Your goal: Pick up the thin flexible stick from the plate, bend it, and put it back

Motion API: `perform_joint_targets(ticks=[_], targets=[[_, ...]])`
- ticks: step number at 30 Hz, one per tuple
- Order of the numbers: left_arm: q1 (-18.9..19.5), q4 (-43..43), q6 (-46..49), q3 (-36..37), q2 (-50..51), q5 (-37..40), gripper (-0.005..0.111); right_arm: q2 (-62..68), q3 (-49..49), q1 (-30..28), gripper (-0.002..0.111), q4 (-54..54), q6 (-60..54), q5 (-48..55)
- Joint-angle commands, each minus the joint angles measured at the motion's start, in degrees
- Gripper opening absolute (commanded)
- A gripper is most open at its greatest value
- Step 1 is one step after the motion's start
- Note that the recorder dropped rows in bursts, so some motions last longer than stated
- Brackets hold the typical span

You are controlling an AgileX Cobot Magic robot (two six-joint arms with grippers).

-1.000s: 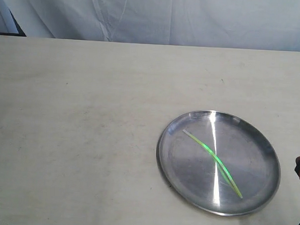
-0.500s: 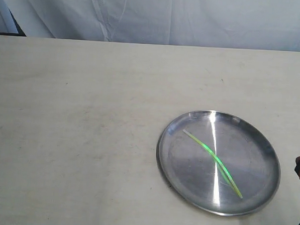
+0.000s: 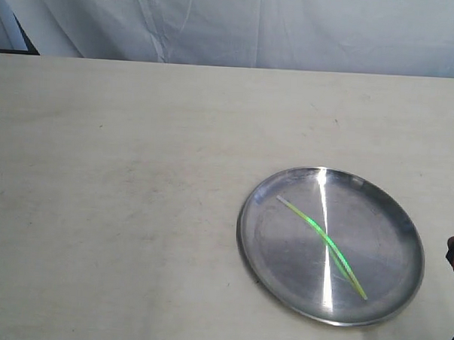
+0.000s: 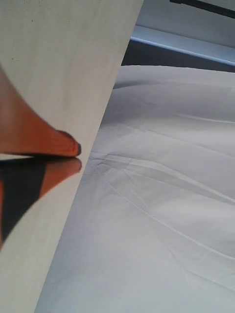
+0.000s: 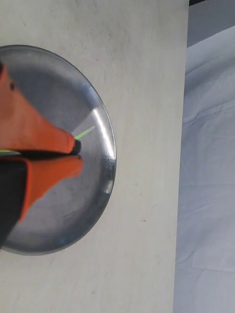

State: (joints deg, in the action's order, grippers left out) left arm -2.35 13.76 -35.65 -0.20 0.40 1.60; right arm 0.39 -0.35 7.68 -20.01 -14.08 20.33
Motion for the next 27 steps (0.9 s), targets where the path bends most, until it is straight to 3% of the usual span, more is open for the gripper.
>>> perform_joint_targets(ticks=[1,27], targets=[[0.1,0.2,0.1,0.2,-0.4,-0.2,0.0,-0.4,0.4,-0.2,0.0,0.0,-0.4,-0.7],[0.1,1.4,0.1,0.2,-0.4,-0.2,0.0,-0.4,0.4,-0.2,0.0,0.0,-0.4,-0.4]])
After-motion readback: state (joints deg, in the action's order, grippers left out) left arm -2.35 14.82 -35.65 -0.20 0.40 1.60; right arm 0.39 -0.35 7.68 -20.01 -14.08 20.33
